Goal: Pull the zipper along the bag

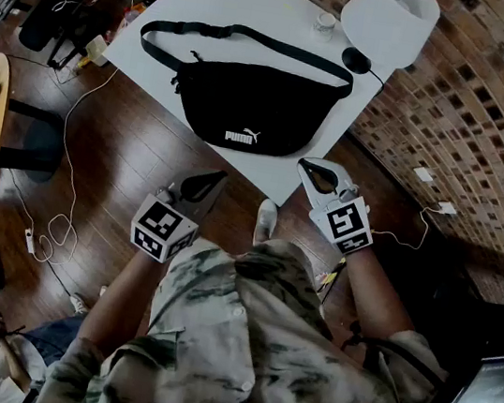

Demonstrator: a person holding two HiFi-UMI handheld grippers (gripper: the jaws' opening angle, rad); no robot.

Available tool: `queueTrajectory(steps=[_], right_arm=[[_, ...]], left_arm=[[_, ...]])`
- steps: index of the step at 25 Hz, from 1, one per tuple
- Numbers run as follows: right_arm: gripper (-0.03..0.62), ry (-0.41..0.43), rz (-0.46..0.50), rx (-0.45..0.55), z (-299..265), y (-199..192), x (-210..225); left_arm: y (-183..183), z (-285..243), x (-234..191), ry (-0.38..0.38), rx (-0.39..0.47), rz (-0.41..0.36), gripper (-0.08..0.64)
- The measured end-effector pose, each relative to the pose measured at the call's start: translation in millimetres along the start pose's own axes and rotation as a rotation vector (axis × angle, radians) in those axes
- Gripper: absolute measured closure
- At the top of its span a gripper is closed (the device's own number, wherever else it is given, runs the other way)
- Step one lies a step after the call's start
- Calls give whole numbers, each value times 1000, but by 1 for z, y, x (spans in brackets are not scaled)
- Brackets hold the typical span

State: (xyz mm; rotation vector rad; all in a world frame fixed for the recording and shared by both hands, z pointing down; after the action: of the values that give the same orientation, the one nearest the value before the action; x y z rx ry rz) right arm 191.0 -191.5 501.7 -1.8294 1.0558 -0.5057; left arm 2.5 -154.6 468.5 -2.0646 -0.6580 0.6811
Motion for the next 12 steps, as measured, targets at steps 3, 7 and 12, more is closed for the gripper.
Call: queueTrajectory(steps=[3, 7, 12], right_arm=[[584, 31, 20, -36, -42, -14, 51], [584, 44, 8, -68, -90, -23, 93], [585, 74, 5, -146, -139, -38, 117]], left_arm=[[5, -59, -22, 30, -78, -23, 495], [13, -124, -44, 42, -144, -56, 463], [6, -185, -61, 49, -261, -141, 446]])
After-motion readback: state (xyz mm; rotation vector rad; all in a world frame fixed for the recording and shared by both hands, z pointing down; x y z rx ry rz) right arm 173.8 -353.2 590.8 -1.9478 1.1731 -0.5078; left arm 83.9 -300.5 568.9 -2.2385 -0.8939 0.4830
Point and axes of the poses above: the fingertips, and each gripper's own axes: z backward along the fingers, x to its right, y out of its top, the point moved 4 cm from there along z, backward along the fingers, and after that the axes turned 3 degrees about z, right-handed, at the moved point
